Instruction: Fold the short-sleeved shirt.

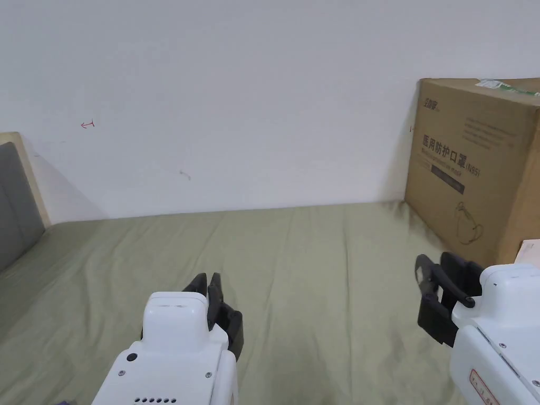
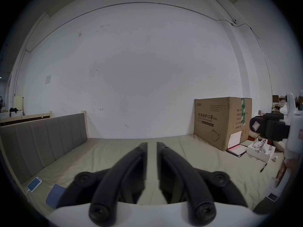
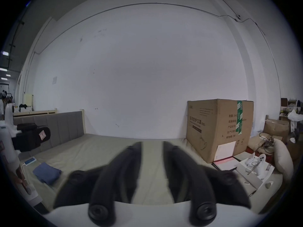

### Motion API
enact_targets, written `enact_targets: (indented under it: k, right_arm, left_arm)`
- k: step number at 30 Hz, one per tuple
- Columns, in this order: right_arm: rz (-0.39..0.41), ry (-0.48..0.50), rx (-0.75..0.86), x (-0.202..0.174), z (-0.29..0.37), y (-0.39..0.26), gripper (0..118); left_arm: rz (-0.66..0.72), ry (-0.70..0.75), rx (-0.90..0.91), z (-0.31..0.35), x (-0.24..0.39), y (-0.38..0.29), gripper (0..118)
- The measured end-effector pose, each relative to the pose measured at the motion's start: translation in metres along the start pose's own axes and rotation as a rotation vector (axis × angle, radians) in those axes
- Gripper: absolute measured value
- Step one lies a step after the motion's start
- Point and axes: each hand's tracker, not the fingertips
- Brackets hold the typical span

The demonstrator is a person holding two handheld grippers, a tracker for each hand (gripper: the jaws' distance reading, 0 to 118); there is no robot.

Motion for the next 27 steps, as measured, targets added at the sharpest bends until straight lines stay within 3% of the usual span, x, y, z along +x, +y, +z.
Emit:
enact_targets:
  k: [1, 3, 5, 6, 7, 10, 27]
  right_arm:
    - [0.004, 0.0, -0.002, 0.0, 0.0, -0.001, 52]
    - [0.003, -0.001, -0.001, 0.0, 0.002, -0.001, 68]
    - [0.004, -0.016, 0.005, -0.001, 0.005, -0.002, 87]
    - [0.004, -0.018, 0.01, -0.001, 0.005, -0.002, 98]
    - [0.001, -0.013, 0.01, -0.001, 0.005, -0.001, 108]
    - [-0.006, 0.002, 0.005, -0.001, 0.005, -0.001, 118]
    - [0.001, 0.006, -0.03, -0.01, -0.003, -0.002, 118]
  left_arm:
    - [0.011, -0.007, 0.002, 0.0, -0.001, 0.0, 33]
    - [0.046, -0.031, -0.002, 0.0, -0.004, 0.002, 51]
    - [0.061, -0.029, -0.017, -0.004, -0.004, 0.004, 95]
    - [0.062, -0.021, -0.025, -0.005, -0.005, 0.004, 110]
    - [0.065, -0.012, -0.029, -0.004, -0.004, 0.006, 118]
    - [0.075, -0.002, 0.012, 0.001, -0.008, 0.007, 118]
    - [0.086, 0.032, 0.005, -0.002, -0.019, 0.014, 118]
